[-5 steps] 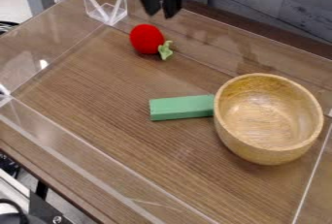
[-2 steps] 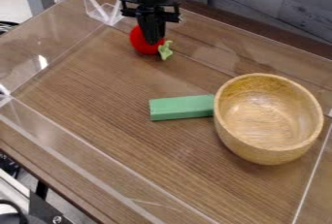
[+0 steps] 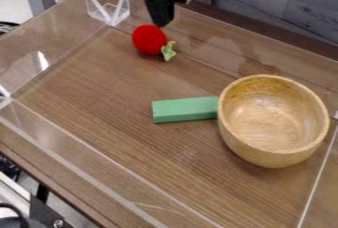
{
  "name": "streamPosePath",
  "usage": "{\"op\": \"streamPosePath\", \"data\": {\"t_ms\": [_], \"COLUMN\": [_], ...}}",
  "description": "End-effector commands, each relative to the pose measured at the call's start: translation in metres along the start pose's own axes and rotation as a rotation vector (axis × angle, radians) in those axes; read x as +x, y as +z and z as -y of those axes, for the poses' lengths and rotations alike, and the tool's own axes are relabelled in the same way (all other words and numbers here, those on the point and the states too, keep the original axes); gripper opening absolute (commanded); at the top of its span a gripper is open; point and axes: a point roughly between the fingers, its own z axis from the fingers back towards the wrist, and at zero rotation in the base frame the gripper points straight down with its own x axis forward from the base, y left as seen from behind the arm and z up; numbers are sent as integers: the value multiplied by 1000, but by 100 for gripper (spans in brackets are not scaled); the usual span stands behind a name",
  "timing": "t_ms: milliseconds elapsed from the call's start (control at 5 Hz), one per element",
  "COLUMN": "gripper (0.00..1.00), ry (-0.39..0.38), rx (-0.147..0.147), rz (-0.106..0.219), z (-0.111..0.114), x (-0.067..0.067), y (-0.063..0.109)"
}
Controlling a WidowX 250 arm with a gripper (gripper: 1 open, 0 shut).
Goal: Move the red fruit to the right
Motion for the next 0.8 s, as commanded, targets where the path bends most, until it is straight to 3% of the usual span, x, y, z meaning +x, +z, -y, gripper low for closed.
{"op": "streamPosePath", "data": {"t_ms": [0, 200, 600], "gripper": [0, 100, 100], "ry": [-16, 1, -32], "rx": [35, 39, 45], "rz": [100, 89, 48], "z": [7, 0, -13], "x": [7, 7, 2], "y": [49, 50, 32]}}
